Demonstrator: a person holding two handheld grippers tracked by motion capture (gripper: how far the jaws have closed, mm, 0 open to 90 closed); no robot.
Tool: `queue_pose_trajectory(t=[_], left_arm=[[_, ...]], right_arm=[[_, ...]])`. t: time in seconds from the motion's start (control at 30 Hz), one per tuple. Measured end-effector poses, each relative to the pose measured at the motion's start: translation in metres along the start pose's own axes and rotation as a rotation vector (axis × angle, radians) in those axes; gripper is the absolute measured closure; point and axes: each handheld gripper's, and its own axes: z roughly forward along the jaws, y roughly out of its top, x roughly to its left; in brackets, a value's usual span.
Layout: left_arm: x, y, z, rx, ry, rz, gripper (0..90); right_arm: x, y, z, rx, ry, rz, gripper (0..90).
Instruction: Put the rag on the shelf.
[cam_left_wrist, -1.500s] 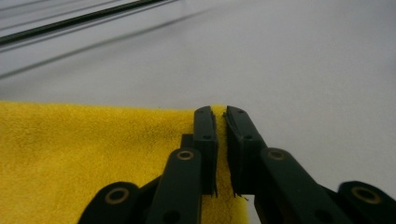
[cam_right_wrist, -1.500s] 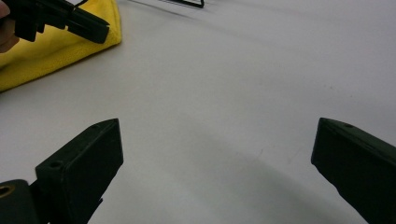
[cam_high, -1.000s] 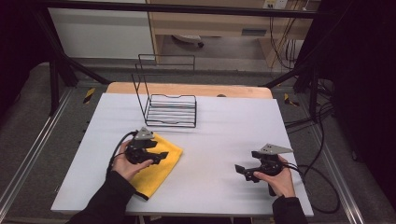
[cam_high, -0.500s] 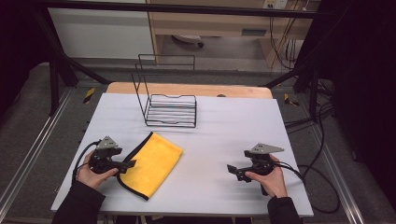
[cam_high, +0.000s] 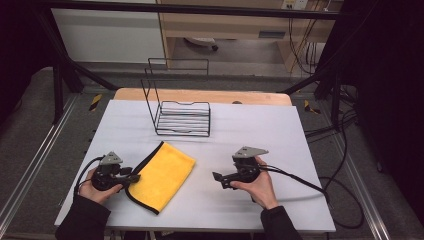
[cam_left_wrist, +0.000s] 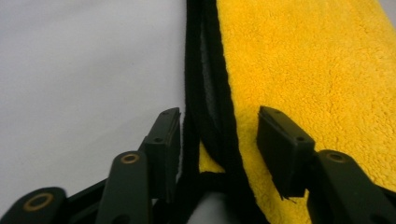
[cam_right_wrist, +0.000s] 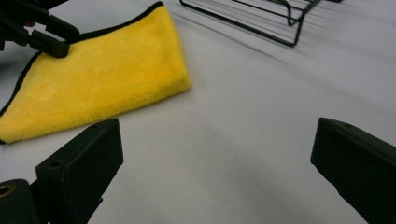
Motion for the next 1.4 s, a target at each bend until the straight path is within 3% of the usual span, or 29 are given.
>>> queue_pose_trajectory(t=[0.13, 0.23, 0.4, 0.47, 0.57, 0.7, 0.9, 1.0, 1.13, 1.27, 1.4], left_arm=[[-0.001, -0.001, 0.001, 0.003, 0.000, -0.001, 53.1], [0.000, -0.001, 0.001, 0.008, -0.010, -0.014, 54.7], [-0.001, 0.001, 0.001, 0.021, -0.016, -0.024, 58.7], [-0.002, 0.001, 0.001, 0.027, -0.017, -0.025, 62.8], [-0.003, 0.002, 0.001, 0.029, -0.018, -0.025, 63.4], [-0.004, 0.002, 0.001, 0.031, -0.012, -0.018, 64.0], [-0.005, 0.002, 0.001, 0.035, -0.003, -0.009, 64.4], [-0.006, 0.003, 0.001, 0.038, 0.001, -0.010, 65.4], [-0.008, 0.004, 0.001, 0.046, 0.008, -0.003, 68.8], [-0.007, 0.004, 0.000, 0.046, 0.003, -0.017, 72.6], [-0.007, 0.005, 0.000, 0.044, -0.003, -0.048, 75.3]], right_arm=[[0.012, 0.011, 0.014, 0.008, 0.010, -0.004, 4.4], [0.021, 0.020, 0.036, 0.023, 0.000, -0.005, 7.2], [0.024, 0.023, 0.055, 0.037, -0.010, 0.003, 13.4], [0.027, 0.023, 0.067, 0.048, -0.008, 0.032, 18.1], [0.028, 0.023, 0.075, 0.057, -0.020, 0.024, 20.1], [0.030, 0.024, 0.090, 0.076, -0.028, 0.059, 30.9], [0.033, 0.024, 0.099, 0.106, -0.045, 0.062, 44.8], [0.034, 0.024, 0.101, 0.115, -0.048, 0.094, 53.2], [0.035, 0.021, 0.104, 0.106, -0.052, 0.100, 61.2], [0.038, 0.020, 0.105, 0.117, -0.053, 0.163, 71.5], [0.038, 0.020, 0.105, 0.120, -0.047, 0.194, 78.8]])
